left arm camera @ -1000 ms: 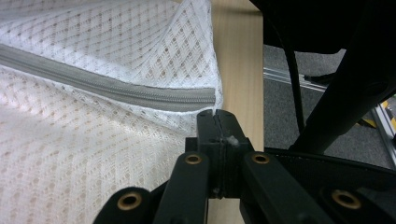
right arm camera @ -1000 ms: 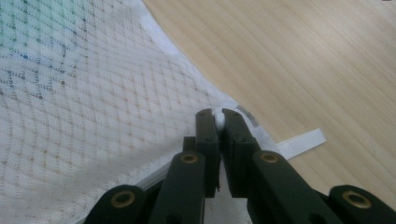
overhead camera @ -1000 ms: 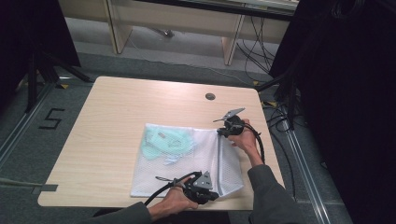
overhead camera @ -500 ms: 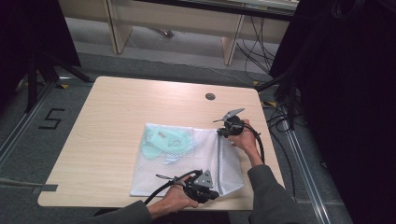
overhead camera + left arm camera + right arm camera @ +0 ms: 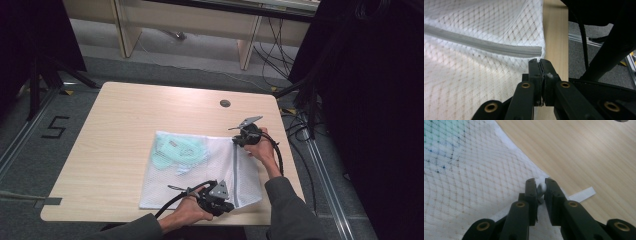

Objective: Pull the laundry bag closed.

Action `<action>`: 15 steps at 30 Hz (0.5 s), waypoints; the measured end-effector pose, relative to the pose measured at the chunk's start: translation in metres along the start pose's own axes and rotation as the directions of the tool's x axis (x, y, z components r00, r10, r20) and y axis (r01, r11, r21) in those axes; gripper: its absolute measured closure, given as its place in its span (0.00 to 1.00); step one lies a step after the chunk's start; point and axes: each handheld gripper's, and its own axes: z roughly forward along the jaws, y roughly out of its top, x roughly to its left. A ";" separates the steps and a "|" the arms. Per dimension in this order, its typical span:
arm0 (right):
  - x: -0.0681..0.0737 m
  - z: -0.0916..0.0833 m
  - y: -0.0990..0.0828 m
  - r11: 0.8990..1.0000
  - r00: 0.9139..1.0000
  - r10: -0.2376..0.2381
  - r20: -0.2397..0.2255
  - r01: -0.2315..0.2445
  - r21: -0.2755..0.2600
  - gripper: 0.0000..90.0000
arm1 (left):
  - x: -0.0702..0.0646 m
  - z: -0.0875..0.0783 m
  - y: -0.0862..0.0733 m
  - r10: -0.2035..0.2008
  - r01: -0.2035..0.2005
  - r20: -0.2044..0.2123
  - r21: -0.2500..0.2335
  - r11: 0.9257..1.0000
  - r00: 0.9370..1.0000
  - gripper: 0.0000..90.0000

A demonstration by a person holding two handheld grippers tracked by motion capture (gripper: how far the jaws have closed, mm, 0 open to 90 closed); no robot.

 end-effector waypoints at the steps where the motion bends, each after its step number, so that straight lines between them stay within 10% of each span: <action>1: 0.000 0.000 0.000 1.000 1.000 0.010 0.003 -0.010 0.003 0.86 | 0.000 0.000 0.000 -0.002 0.002 0.000 0.004 1.000 1.000 0.96; 15: 0.002 -0.008 0.004 0.998 0.998 0.056 0.029 -0.056 -0.013 0.60 | 0.007 -0.013 0.006 -0.062 0.062 -0.024 0.005 0.998 0.998 0.67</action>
